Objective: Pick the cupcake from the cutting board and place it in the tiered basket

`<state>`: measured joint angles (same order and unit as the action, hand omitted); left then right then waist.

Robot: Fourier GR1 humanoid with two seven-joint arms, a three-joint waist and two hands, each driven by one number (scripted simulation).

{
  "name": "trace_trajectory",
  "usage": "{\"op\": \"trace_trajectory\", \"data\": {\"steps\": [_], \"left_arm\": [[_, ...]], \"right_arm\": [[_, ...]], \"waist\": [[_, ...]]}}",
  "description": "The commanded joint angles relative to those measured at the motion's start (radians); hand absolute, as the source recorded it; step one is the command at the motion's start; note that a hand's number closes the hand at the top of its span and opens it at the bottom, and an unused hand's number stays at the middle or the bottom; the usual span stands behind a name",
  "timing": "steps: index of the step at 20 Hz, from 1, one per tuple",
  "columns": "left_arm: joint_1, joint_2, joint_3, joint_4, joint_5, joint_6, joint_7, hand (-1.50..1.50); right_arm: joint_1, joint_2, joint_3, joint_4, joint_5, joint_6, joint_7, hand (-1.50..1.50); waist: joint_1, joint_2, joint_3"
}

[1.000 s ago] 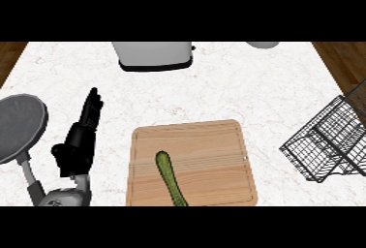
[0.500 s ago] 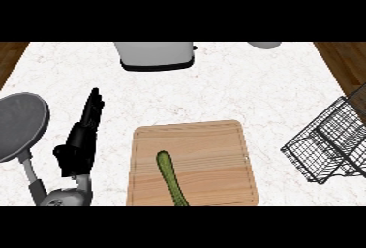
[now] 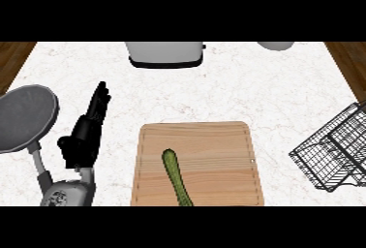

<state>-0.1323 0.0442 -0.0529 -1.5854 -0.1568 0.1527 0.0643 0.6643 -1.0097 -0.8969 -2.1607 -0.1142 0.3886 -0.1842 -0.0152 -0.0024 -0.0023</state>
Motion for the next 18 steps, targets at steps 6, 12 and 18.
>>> {"op": "trace_trajectory", "data": {"steps": [6, 12, 18], "left_arm": [[-0.004, -0.017, -0.022, -0.007, -0.018, 0.003, 0.006, 0.00], [0.004, 0.002, 0.007, 0.021, 0.003, -0.021, -0.035, 0.00], [-0.042, -0.043, -0.064, 0.042, -0.024, 0.033, -0.006, 0.00]], "right_arm": [[-0.301, -0.138, 0.125, 0.180, 0.061, 0.018, 0.170, 1.50], [-0.422, -0.076, 0.322, 0.191, 0.268, -0.052, 0.150, 1.50], [-0.576, -0.068, 0.486, 0.475, 0.258, -0.062, 0.168, 1.50]], "waist": [[0.032, 0.006, 0.002], [0.023, 0.004, 0.002], [0.048, 0.012, 0.003]]}}
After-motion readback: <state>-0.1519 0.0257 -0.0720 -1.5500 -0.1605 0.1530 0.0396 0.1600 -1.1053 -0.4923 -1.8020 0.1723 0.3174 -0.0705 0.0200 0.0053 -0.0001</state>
